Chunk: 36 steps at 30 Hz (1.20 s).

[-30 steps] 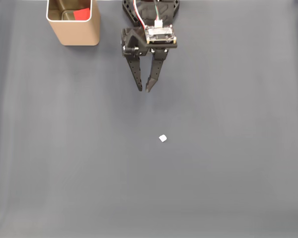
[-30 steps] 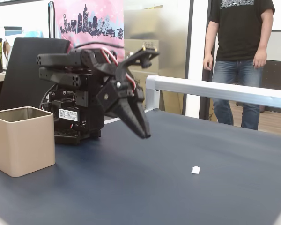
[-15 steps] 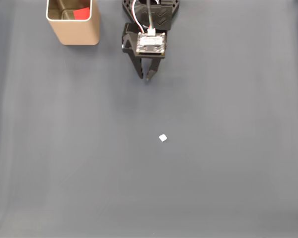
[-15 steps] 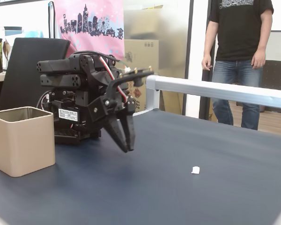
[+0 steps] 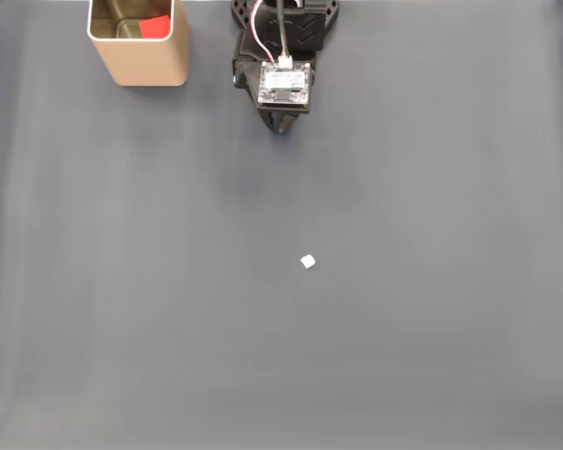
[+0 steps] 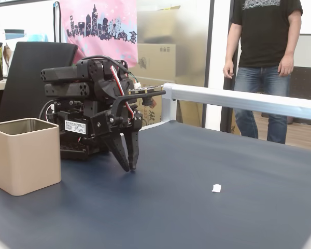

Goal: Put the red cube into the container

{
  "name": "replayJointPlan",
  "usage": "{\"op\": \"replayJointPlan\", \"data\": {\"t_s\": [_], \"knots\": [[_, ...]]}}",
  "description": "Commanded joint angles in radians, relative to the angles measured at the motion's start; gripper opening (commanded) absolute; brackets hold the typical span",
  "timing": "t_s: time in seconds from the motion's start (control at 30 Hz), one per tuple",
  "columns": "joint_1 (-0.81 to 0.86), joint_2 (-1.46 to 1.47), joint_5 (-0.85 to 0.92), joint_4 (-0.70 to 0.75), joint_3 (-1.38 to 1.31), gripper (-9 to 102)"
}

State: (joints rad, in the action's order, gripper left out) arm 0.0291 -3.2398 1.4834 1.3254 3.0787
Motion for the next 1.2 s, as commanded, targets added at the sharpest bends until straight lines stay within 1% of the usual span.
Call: {"op": "replayJointPlan", "data": {"t_s": [0.0, 0.13, 1.17], "knots": [[0.034, -0.084, 0.031, 0.011, 0.015, 0], [0.060, -0.084, 0.052, 0.014, 0.015, 0], [0.052, -0.084, 0.069, 0.018, 0.015, 1]]}}
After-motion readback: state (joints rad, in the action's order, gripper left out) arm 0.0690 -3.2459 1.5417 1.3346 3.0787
